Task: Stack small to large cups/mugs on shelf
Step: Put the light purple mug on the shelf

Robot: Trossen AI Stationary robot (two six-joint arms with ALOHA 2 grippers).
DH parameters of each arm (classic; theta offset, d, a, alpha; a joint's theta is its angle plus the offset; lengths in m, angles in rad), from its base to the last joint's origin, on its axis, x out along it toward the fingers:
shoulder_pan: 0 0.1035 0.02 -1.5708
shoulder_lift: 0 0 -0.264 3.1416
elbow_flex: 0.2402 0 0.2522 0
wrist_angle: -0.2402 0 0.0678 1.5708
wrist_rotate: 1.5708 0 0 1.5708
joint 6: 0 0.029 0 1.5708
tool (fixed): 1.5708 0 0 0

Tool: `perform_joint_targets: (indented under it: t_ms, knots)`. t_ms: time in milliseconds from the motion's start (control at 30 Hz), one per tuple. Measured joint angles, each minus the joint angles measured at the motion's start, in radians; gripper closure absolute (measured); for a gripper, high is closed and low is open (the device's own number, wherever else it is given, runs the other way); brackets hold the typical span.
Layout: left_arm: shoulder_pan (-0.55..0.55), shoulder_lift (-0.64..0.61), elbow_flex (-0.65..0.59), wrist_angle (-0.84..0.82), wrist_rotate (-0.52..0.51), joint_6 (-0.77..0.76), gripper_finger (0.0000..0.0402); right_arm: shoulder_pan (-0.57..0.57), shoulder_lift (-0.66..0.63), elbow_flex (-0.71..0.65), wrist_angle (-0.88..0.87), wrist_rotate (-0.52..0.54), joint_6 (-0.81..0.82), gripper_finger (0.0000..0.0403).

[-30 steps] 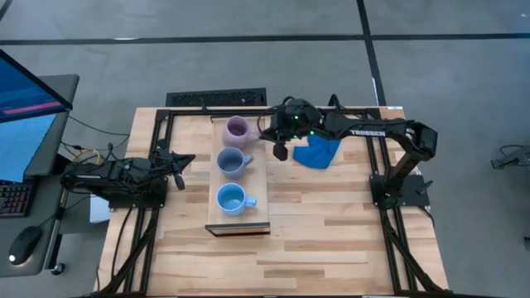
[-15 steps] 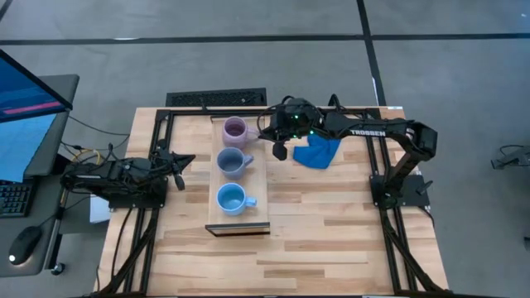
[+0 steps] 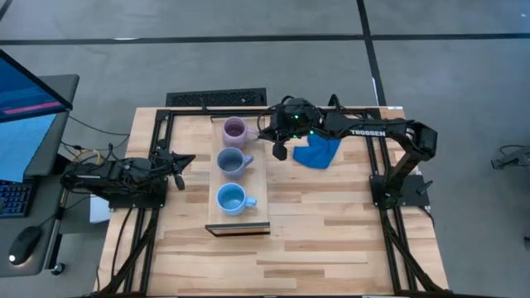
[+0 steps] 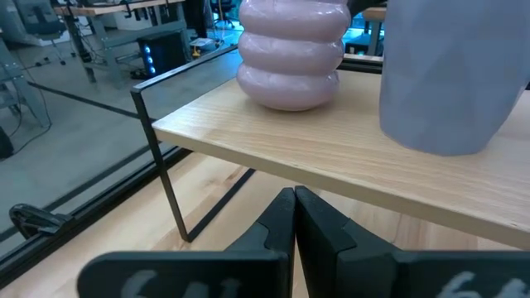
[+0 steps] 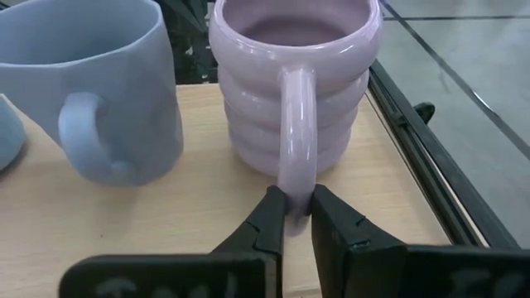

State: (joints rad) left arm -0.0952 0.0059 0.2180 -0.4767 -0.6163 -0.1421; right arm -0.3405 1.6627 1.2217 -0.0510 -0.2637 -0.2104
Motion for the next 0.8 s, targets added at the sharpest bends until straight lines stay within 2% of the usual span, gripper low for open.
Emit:
perform_joint_targets:
  t_ms: [700,800]
  knots:
    - [0.0,0.0,0.0,-0.003,-0.001,-0.032,0.0401,-0.026,0.011,0.067,-0.1,0.005,-0.044,0.035]
    - [0.0,0.0,0.0,-0.004,0.0,-0.037,0.0401,-0.028,0.011,0.067,-0.097,0.007,-0.053,0.034]
